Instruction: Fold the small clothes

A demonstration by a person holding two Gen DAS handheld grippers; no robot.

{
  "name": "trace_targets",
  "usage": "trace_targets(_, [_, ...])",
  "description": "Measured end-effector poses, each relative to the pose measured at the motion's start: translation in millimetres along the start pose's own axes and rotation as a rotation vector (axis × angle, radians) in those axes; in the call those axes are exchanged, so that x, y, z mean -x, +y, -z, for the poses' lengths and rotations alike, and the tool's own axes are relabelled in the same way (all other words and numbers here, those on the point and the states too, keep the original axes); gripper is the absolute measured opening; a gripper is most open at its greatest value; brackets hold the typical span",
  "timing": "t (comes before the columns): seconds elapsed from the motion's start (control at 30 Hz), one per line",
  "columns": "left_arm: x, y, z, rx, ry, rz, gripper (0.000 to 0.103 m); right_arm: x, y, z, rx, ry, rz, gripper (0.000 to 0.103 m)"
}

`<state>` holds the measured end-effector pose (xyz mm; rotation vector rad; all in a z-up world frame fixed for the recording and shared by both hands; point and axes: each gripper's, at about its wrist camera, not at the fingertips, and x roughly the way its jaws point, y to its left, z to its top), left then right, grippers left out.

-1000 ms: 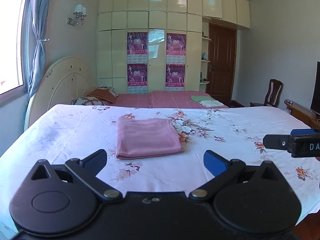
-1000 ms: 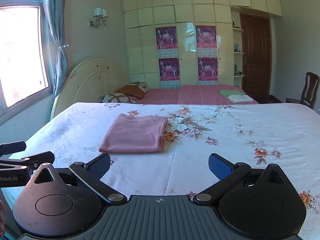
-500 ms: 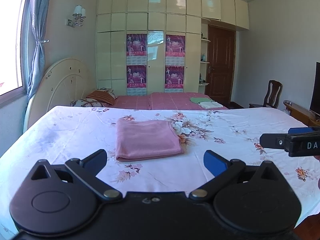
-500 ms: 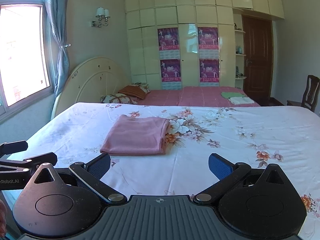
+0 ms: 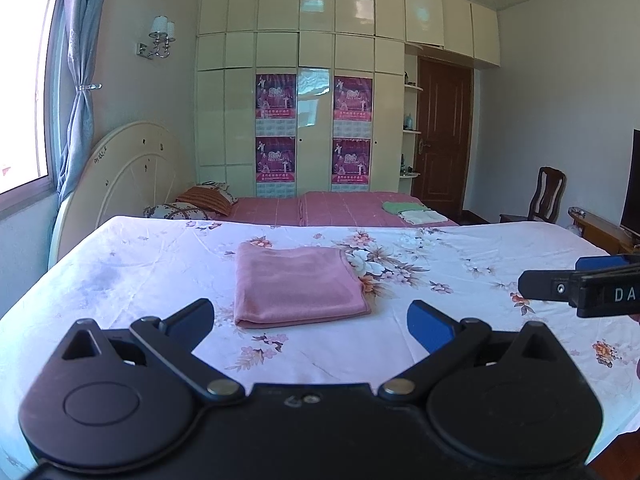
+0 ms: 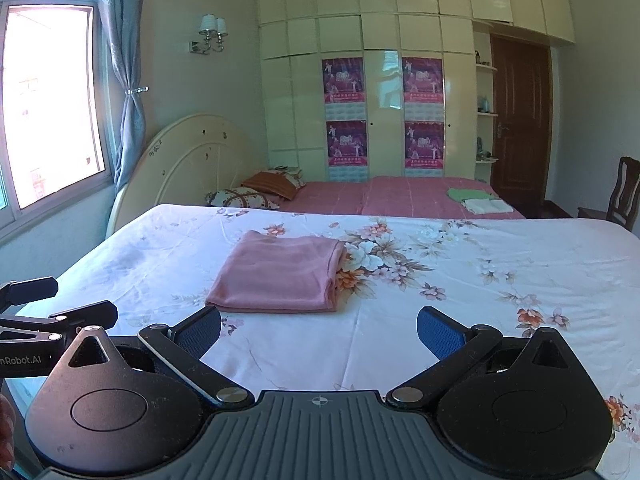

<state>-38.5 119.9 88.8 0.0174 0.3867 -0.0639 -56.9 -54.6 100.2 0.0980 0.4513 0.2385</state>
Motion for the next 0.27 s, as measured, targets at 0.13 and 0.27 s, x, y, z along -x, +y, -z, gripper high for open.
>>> trace_targets(0.13, [0.9,0.4,-0.3,-0.002,-0.002,0.014,0.102,0.2,-0.5,-0.9,0.004,-0.005,-0.002,0.103])
trace_targets(0.27, [-0.2,-0.3,-1.2,-0.003,0.0,0.015,0.102,0.4,-0.5,-1.9,0.01,-0.006,-0.006,0.103])
